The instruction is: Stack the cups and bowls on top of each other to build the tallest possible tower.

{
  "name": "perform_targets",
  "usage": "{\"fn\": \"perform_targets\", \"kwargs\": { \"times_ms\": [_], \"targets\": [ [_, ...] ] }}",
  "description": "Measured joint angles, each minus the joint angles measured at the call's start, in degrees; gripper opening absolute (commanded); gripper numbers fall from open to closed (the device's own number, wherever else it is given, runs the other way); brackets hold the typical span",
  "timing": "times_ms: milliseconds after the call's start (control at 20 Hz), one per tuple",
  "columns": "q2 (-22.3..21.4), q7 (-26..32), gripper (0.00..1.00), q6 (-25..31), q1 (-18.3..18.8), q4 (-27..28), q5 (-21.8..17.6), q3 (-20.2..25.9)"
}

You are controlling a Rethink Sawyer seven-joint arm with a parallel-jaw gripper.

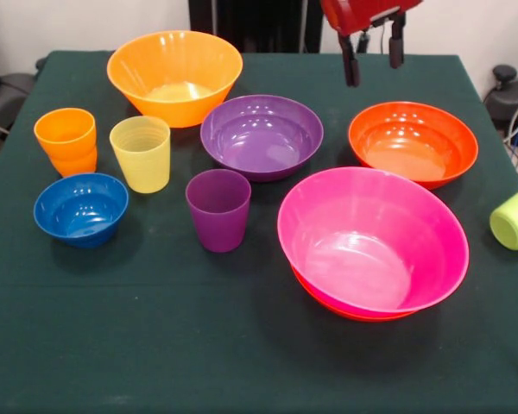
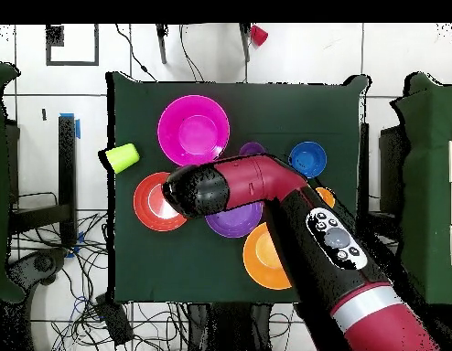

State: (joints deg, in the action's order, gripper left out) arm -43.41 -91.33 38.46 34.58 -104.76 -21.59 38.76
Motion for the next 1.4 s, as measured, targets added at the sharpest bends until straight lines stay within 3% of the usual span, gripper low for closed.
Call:
{"fn": "perform_targets", "kwargs": {
  "times_ms": [450,950,1400],
  "targets": [
    [4.43,0.00,1.00,-7.44,0.98,-1.35,-0.18,-1.86],
    [9.34,0.00,1.00,-8.63,0.48,-1.36,-0.28,-4.09],
    [12.05,0.00,1.00,-8.64,-2.40,-0.34,-0.26,-6.69]
  ]
}}
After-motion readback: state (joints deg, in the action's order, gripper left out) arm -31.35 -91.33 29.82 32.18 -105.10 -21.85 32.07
